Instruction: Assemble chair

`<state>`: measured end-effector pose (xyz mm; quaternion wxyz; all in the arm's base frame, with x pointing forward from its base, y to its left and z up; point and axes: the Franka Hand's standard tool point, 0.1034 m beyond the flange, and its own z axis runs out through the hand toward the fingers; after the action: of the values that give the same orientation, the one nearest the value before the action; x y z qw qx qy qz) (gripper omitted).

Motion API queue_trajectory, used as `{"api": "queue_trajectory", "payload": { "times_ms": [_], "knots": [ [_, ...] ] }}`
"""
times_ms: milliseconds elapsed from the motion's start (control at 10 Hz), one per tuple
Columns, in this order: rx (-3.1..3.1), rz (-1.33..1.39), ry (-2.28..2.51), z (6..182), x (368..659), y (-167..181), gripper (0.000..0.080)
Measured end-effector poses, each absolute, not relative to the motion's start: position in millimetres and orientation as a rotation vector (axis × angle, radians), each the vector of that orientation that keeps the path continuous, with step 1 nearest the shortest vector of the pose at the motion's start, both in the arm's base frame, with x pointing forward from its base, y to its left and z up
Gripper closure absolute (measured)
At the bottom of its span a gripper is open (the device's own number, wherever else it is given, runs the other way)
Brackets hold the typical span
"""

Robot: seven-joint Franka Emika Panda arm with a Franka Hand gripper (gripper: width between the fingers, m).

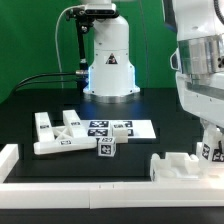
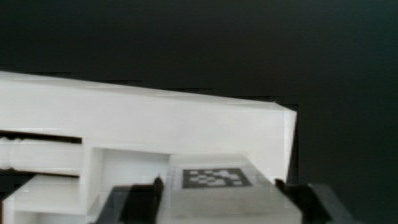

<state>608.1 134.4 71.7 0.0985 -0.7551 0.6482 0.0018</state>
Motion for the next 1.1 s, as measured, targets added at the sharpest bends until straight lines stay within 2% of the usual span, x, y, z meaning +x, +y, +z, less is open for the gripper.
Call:
{"api": "queue_trajectory", "payload": {
  "times_ms": [100, 200, 300, 400, 600, 800, 1000, 1100],
  "knots": [
    [-2.290, -0.004, 1.851, 71.7, 608.2, 133.8, 0.0412],
    [-2.472, -0.037, 1.606, 73.1, 610.6, 126.4, 0.0276],
    [-2.593, -0.059, 1.411, 74.5, 613.1, 121.9, 0.0276],
    [-2.735, -0.061, 1.176, 75.1, 612.0, 124.4, 0.0178],
    [-2.795, -0.081, 1.034, 74.4, 612.4, 122.3, 0.0155],
    [-3.035, -0.078, 0.433, 75.2, 610.1, 124.0, 0.0150],
    [-3.055, -0.078, 0.353, 76.8, 615.1, 124.0, 0.0150],
    [-3.054, -0.077, 0.371, 76.5, 614.8, 124.1, 0.0232]
  ]
}}
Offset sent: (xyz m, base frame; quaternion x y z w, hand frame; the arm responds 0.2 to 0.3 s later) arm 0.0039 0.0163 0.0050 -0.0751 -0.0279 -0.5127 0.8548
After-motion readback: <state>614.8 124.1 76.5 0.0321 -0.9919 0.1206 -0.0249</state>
